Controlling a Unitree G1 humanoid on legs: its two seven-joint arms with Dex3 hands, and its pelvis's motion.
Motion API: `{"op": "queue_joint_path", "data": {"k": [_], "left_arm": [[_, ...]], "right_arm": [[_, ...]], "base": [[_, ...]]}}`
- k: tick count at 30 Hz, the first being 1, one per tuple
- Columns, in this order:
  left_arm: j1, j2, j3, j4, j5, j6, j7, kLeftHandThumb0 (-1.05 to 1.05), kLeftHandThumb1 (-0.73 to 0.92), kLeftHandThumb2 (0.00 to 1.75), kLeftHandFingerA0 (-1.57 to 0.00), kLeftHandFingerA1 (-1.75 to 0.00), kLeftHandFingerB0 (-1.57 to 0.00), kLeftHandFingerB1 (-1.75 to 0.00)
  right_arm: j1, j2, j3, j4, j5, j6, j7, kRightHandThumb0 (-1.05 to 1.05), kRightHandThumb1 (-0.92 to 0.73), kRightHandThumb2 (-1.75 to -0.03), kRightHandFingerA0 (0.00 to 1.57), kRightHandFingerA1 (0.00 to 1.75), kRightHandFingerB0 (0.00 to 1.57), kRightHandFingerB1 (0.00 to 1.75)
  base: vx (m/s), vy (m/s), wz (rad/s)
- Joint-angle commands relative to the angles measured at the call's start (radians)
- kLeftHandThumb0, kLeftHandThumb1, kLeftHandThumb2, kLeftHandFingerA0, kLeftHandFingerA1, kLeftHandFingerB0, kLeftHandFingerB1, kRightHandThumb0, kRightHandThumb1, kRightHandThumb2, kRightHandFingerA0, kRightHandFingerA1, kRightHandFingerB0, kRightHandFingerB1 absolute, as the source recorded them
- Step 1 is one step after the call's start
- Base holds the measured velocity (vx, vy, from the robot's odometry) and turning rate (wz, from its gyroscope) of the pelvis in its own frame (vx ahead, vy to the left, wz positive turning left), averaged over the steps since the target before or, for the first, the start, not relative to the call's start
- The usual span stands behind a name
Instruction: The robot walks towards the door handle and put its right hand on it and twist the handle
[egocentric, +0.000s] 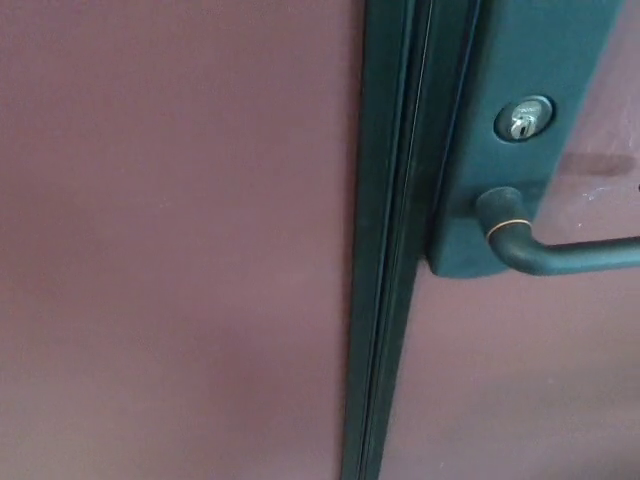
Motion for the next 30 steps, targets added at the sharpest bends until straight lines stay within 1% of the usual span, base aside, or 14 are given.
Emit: {"op": "queue_joint_path", "data": {"k": [1, 4, 8, 13, 25, 27, 30], "left_arm": [[0.014, 0.000, 0.000, 0.002, 0.012, -0.001, -0.003, -0.40, 0.48, 0.76, -0.70, -0.61, -0.47, -0.51], [0.008, -0.001, 0.003, 0.003, 0.009, 0.002, -0.006, -0.40, 0.48, 0.76, -0.70, -0.61, -0.47, -0.51], [-0.006, -0.002, 0.006, 0.004, 0.009, 0.007, -0.008, -0.40, 0.48, 0.76, -0.71, -0.61, -0.47, -0.51], [-0.013, 0.001, -0.009, 0.004, 0.024, 0.002, 0.001, -0.41, 0.48, 0.76, -0.70, -0.61, -0.47, -0.51], [-0.016, 0.004, -0.019, -0.002, 0.023, 0.002, -0.005, -0.41, 0.49, 0.76, -0.69, -0.61, -0.47, -0.51], [0.021, 0.003, -0.020, 0.002, 0.024, -0.009, -0.011, -0.41, 0.49, 0.76, -0.69, -0.60, -0.47, -0.51], [0.025, 0.003, -0.019, 0.002, 0.022, -0.008, -0.013, -0.41, 0.49, 0.76, -0.69, -0.60, -0.47, -0.51]], "right_arm": [[0.005, 0.004, 0.006, 0.000, -0.012, 0.009, 0.010, -0.28, -0.69, -0.61, 0.78, 0.55, 0.56, 0.43], [0.001, 0.004, 0.008, -0.001, -0.012, 0.006, 0.012, -0.28, -0.69, -0.61, 0.78, 0.55, 0.56, 0.43], [-0.010, 0.003, 0.010, 0.000, -0.015, 0.011, 0.010, -0.28, -0.68, -0.61, 0.79, 0.56, 0.57, 0.43], [-0.015, 0.002, 0.026, 0.000, -0.030, 0.012, 0.012, -0.29, -0.69, -0.60, 0.76, 0.53, 0.57, 0.43], [-0.023, 0.001, 0.023, 0.000, -0.029, 0.021, 0.021, -0.29, -0.69, -0.60, 0.77, 0.55, 0.59, 0.44], [0.012, 0.001, 0.029, 0.002, -0.037, 0.005, 0.024, -0.29, -0.69, -0.61, 0.77, 0.55, 0.58, 0.44], [0.017, 0.002, 0.029, 0.001, -0.039, 0.005, 0.025, -0.29, -0.69, -0.61, 0.77, 0.55, 0.58, 0.44]], "base": [[0.02, 0.149, -0.02], [-0.03, 0.296, 0.22], [0.01, 0.134, -0.09], [0.01, -0.010, 0.02], [0.02, -0.081, 0.03], [0.01, -0.011, 0.09], [0.01, -0.009, 0.08]]}}
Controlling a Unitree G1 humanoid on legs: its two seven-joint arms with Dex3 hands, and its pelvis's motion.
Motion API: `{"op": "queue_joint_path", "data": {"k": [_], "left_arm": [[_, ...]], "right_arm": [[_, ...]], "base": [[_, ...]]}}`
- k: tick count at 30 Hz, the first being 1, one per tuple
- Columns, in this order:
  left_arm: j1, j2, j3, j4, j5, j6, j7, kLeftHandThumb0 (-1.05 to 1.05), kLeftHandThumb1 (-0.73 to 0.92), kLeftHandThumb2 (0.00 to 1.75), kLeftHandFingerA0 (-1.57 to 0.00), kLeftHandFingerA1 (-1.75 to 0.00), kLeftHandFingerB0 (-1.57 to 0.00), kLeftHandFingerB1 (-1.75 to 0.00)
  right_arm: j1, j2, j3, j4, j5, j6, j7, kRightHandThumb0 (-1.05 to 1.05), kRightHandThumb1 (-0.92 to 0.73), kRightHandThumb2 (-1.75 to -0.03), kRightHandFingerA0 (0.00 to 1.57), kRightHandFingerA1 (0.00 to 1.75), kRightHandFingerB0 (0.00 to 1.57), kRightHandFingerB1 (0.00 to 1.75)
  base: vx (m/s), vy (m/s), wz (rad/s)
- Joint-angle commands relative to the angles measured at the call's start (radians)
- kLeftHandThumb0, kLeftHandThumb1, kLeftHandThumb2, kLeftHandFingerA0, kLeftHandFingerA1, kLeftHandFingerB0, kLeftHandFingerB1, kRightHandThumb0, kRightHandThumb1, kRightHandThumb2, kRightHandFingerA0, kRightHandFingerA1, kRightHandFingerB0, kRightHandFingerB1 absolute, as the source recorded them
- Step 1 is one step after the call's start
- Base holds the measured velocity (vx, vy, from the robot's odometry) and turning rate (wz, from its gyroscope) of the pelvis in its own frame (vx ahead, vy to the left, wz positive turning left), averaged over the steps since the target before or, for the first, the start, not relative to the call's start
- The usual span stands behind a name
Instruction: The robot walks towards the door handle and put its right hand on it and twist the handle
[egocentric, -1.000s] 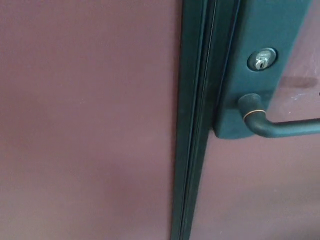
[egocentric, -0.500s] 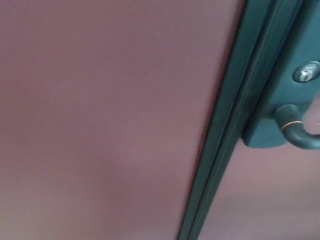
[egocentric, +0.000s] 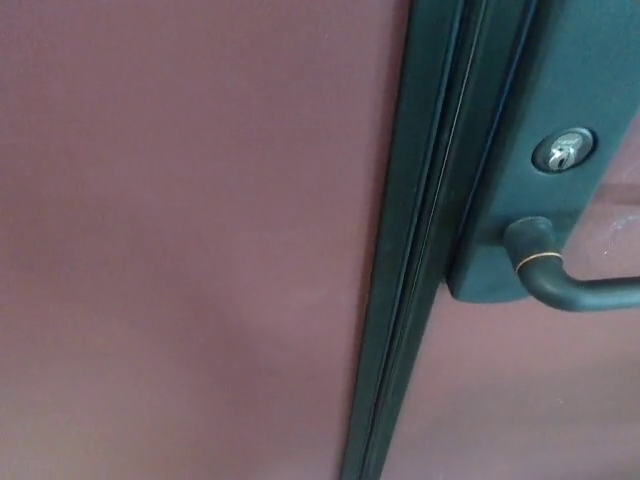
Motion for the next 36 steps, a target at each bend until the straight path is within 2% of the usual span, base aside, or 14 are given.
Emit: {"op": "queue_joint_path", "data": {"k": [1, 14, 21, 24, 36], "left_arm": [[0.028, -0.009, -0.002, 0.003, 0.012, -0.004, -0.012, -0.41, 0.49, 0.76, -0.69, -0.60, -0.47, -0.51], [0.074, -0.011, -0.021, 0.012, 0.027, -0.007, -0.007, -0.41, 0.49, 0.76, -0.68, -0.60, -0.46, -0.51], [0.073, -0.008, -0.030, 0.012, 0.033, -0.007, -0.013, -0.41, 0.49, 0.76, -0.68, -0.60, -0.47, -0.51], [0.072, -0.008, -0.032, 0.013, 0.033, -0.006, -0.011, -0.41, 0.49, 0.76, -0.68, -0.60, -0.47, -0.51], [0.074, -0.010, -0.036, 0.011, 0.035, -0.013, -0.006, -0.41, 0.49, 0.76, -0.70, -0.61, -0.47, -0.51]], "right_arm": [[0.025, -0.004, 0.000, 0.001, -0.006, -0.001, 0.009, -0.29, -0.69, -0.61, 0.77, 0.55, 0.58, 0.44], [0.070, -0.007, 0.031, 0.004, -0.030, -0.001, 0.000, -0.29, -0.69, -0.60, 0.77, 0.55, 0.61, 0.45], [0.082, 0.000, 0.012, -0.001, -0.014, -0.013, -0.023, -0.31, -0.66, -0.59, 0.78, 0.54, 0.56, 0.43], [0.087, 0.000, 0.013, -0.002, -0.021, -0.023, -0.022, -0.31, -0.66, -0.59, 0.78, 0.53, 0.56, 0.42], [0.082, 0.002, 0.021, 0.000, -0.038, -0.009, -0.031, -0.30, -0.65, -0.59, 0.79, 0.55, 0.59, 0.44]], "base": [[0.00, 0.000, 0.00], [0.00, -0.210, 0.10], [0.01, 0.037, -0.02], [-0.03, 0.274, 0.09], [0.01, -0.006, 0.02]]}}
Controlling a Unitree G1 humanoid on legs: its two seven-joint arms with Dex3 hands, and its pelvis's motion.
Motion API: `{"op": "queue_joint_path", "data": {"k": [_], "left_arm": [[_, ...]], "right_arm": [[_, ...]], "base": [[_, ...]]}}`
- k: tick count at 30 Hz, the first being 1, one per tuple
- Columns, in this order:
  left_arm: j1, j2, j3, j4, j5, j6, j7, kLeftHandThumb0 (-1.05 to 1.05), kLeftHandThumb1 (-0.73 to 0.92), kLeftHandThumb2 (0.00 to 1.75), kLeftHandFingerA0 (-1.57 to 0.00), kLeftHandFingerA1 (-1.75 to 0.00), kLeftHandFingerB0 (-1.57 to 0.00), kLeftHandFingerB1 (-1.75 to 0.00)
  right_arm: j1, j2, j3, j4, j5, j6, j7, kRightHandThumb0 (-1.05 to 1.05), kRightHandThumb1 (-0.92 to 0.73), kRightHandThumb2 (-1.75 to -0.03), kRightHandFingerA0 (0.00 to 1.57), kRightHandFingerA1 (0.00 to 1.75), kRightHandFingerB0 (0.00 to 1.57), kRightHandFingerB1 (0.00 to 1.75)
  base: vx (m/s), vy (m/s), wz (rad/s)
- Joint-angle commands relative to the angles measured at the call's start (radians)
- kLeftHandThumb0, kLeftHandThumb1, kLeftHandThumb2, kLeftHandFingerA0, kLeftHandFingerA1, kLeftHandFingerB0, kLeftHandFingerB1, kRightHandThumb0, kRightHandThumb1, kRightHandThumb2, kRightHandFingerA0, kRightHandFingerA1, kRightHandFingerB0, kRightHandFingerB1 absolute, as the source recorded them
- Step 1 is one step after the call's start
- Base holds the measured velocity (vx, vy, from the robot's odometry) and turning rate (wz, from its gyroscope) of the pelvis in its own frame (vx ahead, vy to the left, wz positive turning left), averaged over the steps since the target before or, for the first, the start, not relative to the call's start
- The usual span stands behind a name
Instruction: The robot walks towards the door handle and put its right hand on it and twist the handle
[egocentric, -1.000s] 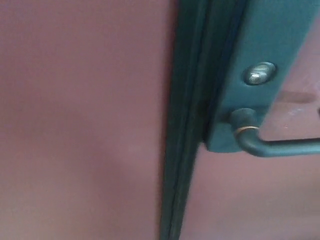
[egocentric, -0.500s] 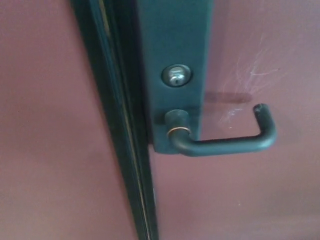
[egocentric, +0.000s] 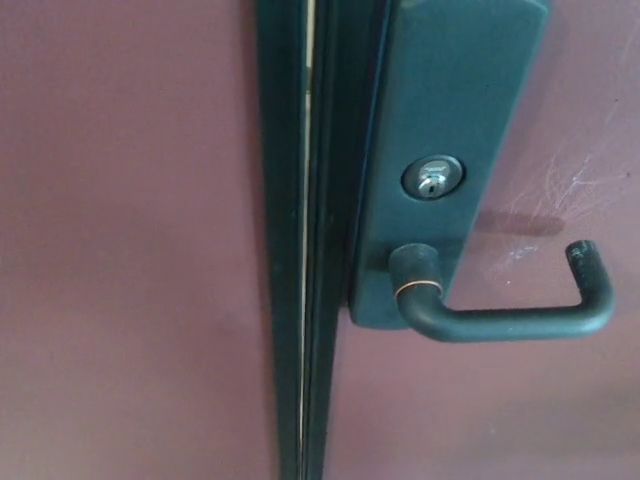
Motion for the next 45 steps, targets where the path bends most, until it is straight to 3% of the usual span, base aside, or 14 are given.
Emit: {"op": "queue_joint_path", "data": {"k": [1, 13, 14, 15, 22, 27, 28, 30, 33, 36, 41, 45], "left_arm": [[0.008, -0.002, -0.004, 0.000, 0.019, -0.003, -0.001, -0.41, 0.49, 0.76, -0.70, -0.61, -0.47, -0.51], [0.010, 0.002, -0.007, 0.002, 0.034, -0.002, 0.002, -0.41, 0.49, 0.76, -0.70, -0.61, -0.47, -0.51], [0.010, 0.002, -0.007, 0.002, 0.034, -0.002, 0.002, -0.42, 0.47, 0.77, -0.71, -0.62, -0.47, -0.52], [0.005, 0.000, -0.004, 0.001, 0.031, -0.001, -0.001, -0.41, 0.49, 0.76, -0.70, -0.61, -0.47, -0.51], [-0.033, 0.000, 0.002, -0.010, 0.023, 0.000, -0.008, -0.41, 0.49, 0.76, -0.69, -0.61, -0.47, -0.51], [-0.060, 0.015, 0.022, -0.017, 0.006, -0.005, -0.027, -0.42, 0.49, 0.76, -0.69, -0.60, -0.46, -0.51], [-0.070, 0.015, 0.026, -0.015, 0.003, -0.001, -0.030, -0.42, 0.49, 0.76, -0.69, -0.60, -0.46, -0.51], [-0.075, 0.013, 0.027, -0.015, 0.003, 0.001, -0.030, -0.42, 0.49, 0.76, -0.68, -0.60, -0.46, -0.51], [-0.075, 0.012, 0.028, -0.015, 0.004, 0.001, -0.030, -0.42, 0.49, 0.76, -0.68, -0.60, -0.46, -0.51], [-0.058, 0.009, 0.037, -0.011, -0.003, -0.001, -0.023, -0.42, 0.49, 0.76, -0.69, -0.60, -0.45, -0.51], [-0.062, 0.009, 0.039, -0.009, -0.002, 0.011, -0.020, -0.42, 0.49, 0.76, -0.69, -0.61, -0.45, -0.51], [-0.066, 0.015, 0.040, -0.011, 0.000, 0.013, -0.022, -0.42, 0.49, 0.76, -0.69, -0.61, -0.45, -0.51]], "right_arm": [[0.003, 0.002, 0.004, -0.002, -0.008, 0.005, -0.012, -0.30, -0.65, -0.59, 0.79, 0.55, 0.59, 0.44], [0.006, 0.008, -0.004, -0.005, -0.005, 0.002, -0.014, -0.32, -0.65, -0.59, 0.79, 0.54, 0.57, 0.42], [0.006, 0.008, -0.004, -0.005, -0.005, 0.002, -0.014, -0.41, -0.66, -0.61, 0.79, 0.58, 0.60, 0.41], [0.001, 0.002, -0.015, -0.009, 0.006, -0.009, -0.001, -0.31, -0.66, -0.59, 0.79, 0.54, 0.59, 0.43], [-0.009, -0.086, -0.145, -0.095, 0.118, -0.159, 0.113, -0.33, -0.66, -0.60, 0.75, 0.59, 0.55, 0.42], [0.138, -0.110, -0.227, -0.388, 0.214, -0.283, 0.237, -0.35, -0.64, -0.59, 0.66, 0.49, 0.54, 0.41], [0.237, -0.129, -0.252, -0.595, 0.259, -0.275, 0.284, -0.36, -0.64, -0.59, 0.63, 0.47, 0.53, 0.40], [0.298, -0.137, -0.267, -0.738, 0.280, -0.237, 0.299, -0.37, -0.63, -0.59, 0.61, 0.47, 0.52, 0.40], [0.314, -0.132, -0.271, -0.776, 0.279, -0.212, 0.302, -0.37, -0.63, -0.59, 0.61, 0.47, 0.52, 0.40], [0.490, -0.195, -0.389, -1.196, 0.400, -0.130, 0.353, -0.40, -0.61, -0.58, 0.56, 0.45, 0.49, 0.38], [0.543, -0.238, -0.541, -1.393, 0.539, -0.110, 0.395, -0.43, -0.62, -0.58, 0.56, 0.44, 0.49, 0.38], [0.560, -0.235, -0.583, -1.466, 0.571, -0.087, 0.399, -0.43, -0.62, -0.59, 0.56, 0.44, 0.51, 0.39]], "base": [[0.00, 0.000, 0.00], [0.00, 0.000, 0.00], [0.00, 0.000, 0.00], [0.00, 0.000, 0.00], [0.00, 0.000, 0.00], [0.00, 0.000, 0.00], [0.00, 0.000, 0.00], [0.00, 0.000, 0.00], [0.00, 0.000, 0.00], [0.00, 0.000, 0.00], [0.00, 0.000, 0.00], [0.00, 0.000, 0.00]]}}
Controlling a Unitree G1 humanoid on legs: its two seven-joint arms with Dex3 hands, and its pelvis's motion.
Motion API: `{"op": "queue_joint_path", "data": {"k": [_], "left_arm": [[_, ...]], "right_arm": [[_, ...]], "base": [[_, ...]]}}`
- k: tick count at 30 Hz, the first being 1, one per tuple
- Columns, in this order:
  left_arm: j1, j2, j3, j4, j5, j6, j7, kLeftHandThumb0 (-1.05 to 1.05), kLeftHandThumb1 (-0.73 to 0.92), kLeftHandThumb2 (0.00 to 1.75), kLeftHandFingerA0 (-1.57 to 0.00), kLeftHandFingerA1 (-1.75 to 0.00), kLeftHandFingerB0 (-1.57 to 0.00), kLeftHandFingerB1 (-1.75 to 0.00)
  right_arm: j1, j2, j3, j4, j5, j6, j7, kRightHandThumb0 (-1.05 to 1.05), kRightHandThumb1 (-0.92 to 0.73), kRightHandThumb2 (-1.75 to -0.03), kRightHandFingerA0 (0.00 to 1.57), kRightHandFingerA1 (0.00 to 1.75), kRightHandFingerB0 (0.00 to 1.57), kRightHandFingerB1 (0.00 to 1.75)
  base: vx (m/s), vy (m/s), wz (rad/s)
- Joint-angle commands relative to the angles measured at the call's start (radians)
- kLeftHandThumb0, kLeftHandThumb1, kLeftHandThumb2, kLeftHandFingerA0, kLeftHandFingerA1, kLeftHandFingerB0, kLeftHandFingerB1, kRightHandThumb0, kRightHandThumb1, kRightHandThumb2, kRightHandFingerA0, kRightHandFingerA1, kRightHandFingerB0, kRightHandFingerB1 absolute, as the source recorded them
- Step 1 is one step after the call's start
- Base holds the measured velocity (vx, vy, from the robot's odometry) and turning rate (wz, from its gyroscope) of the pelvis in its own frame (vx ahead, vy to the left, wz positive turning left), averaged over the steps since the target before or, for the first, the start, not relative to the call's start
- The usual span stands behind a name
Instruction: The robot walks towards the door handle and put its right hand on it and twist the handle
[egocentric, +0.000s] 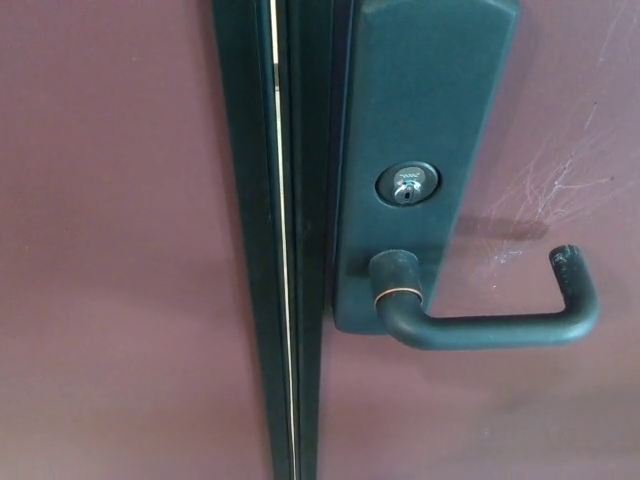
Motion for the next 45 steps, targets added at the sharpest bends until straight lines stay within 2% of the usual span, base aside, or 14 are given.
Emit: {"op": "queue_joint_path", "data": {"k": [1, 3, 7, 13, 14, 16, 17, 24, 25, 33, 34, 38, 40, 45], "left_arm": [[0.003, 0.012, 0.020, 0.000, -0.013, 0.014, -0.022, -0.42, 0.49, 0.76, -0.69, -0.61, -0.45, -0.51], [0.014, 0.012, 0.027, 0.001, -0.018, 0.013, -0.026, -0.42, 0.49, 0.76, -0.69, -0.61, -0.45, -0.51], [-0.004, 0.019, 0.019, 0.000, -0.004, 0.016, -0.023, -0.42, 0.49, 0.76, -0.68, -0.60, -0.46, -0.51], [-0.002, 0.020, 0.015, 0.002, 0.002, 0.014, -0.018, -0.42, 0.49, 0.76, -0.68, -0.60, -0.46, -0.51], [0.004, 0.022, 0.017, 0.001, -0.001, 0.010, -0.024, -0.43, 0.49, 0.76, -0.68, -0.60, -0.46, -0.51], [0.004, 0.021, 0.020, 0.002, -0.004, 0.013, -0.026, -0.43, 0.49, 0.76, -0.68, -0.60, -0.46, -0.51], [0.003, 0.020, 0.021, 0.003, -0.004, 0.014, -0.027, -0.43, 0.49, 0.76, -0.68, -0.60, -0.46, -0.51], [0.001, 0.017, 0.017, 0.002, 0.001, 0.014, -0.025, -0.43, 0.49, 0.76, -0.68, -0.60, -0.46, -0.51], [-0.004, 0.013, 0.020, 0.004, 0.000, 0.017, -0.021, -0.43, 0.49, 0.76, -0.68, -0.60, -0.46, -0.51], [-0.014, 0.023, 0.031, 0.001, -0.013, 0.020, -0.036, -0.43, 0.49, 0.76, -0.69, -0.61, -0.46, -0.51], [-0.017, 0.022, 0.031, 0.004, -0.010, 0.023, -0.033, -0.43, 0.49, 0.76, -0.69, -0.61, -0.46, -0.51], [-0.017, 0.022, 0.033, 0.004, -0.009, 0.023, -0.033, -0.43, 0.49, 0.76, -0.69, -0.61, -0.46, -0.51], [-0.014, 0.028, 0.027, 0.004, -0.003, 0.027, -0.036, -0.43, 0.49, 0.76, -0.68, -0.60, -0.46, -0.51], [-0.009, 0.028, 0.023, 0.003, 0.002, 0.020, -0.034, -0.43, 0.49, 0.76, -0.68, -0.60, -0.46, -0.51]], "right_arm": [[0.194, -0.093, -0.207, -0.503, 0.350, 0.091, 0.184, -0.43, -0.62, -0.59, 0.56, 0.44, 0.51, 0.39], [0.239, -0.096, -0.297, -0.675, 0.489, 0.059, 0.201, -0.45, -0.60, -0.58, 0.58, 0.61, 0.55, 0.56], [0.236, -0.112, -0.358, -0.824, 0.595, 0.050, 0.198, -0.46, -0.59, -0.57, 0.61, 0.77, 0.56, 0.66], [0.239, -0.115, -0.399, -0.907, 0.664, 0.054, 0.207, -0.48, -0.58, -0.57, 0.64, 0.81, 0.56, 0.67], [0.221, -0.131, -0.372, -0.985, 0.676, 0.039, 0.204, -0.48, -0.46, -0.86, 0.71, 0.84, 0.50, 0.69], [0.206, -0.146, -0.359, -1.022, 0.678, 0.053, 0.203, -0.47, -0.45, -0.87, 0.71, 0.84, 0.50, 0.69], [0.197, -0.162, -0.352, -1.042, 0.681, 0.073, 0.202, -0.50, -0.52, -0.58, 0.69, 0.83, 0.55, 0.67], [0.126, -0.307, -0.322, -1.135, 0.729, 0.192, 0.221, -0.49, -0.54, -0.56, 0.72, 0.80, 0.59, 0.65], [0.069, -0.391, -0.294, -1.164, 0.744, 0.233, 0.238, -0.51, -0.53, -0.56, 0.77, 0.73, 0.62, 0.60], [-0.123, -0.613, -0.208, -1.128, 0.768, 0.361, 0.289, -0.53, -0.51, -0.56, 0.83, 0.64, 0.66, 0.52], [-0.156, -0.654, -0.183, -1.115, 0.779, 0.384, 0.312, -0.61, -0.43, -0.65, 0.83, 0.65, 0.63, 0.55], [-0.168, -0.666, -0.182, -1.113, 0.793, 0.400, 0.310, -0.61, -0.43, -0.65, 0.83, 0.65, 0.63, 0.55], [-0.249, -0.788, -0.128, -1.117, 0.821, 0.460, 0.362, -0.61, -0.53, -0.57, 0.86, 0.55, 0.67, 0.50], [-0.359, -0.876, -0.069, -1.095, 0.829, 0.520, 0.371, -0.61, -0.53, -0.57, 0.86, 0.55, 0.68, 0.50]], "base": [[0.00, 0.000, 0.00], [0.00, 0.000, 0.00], [0.00, 0.000, 0.00], [0.00, 0.000, 0.00], [0.00, 0.000, 0.00], [0.00, 0.000, 0.00], [0.00, 0.000, 0.00], [0.00, 0.000, 0.00], [0.00, 0.000, 0.00], [0.00, 0.000, 0.00], [0.00, 0.000, 0.00], [0.00, 0.000, 0.00], [0.00, 0.000, 0.00], [0.00, 0.000, 0.00]]}}
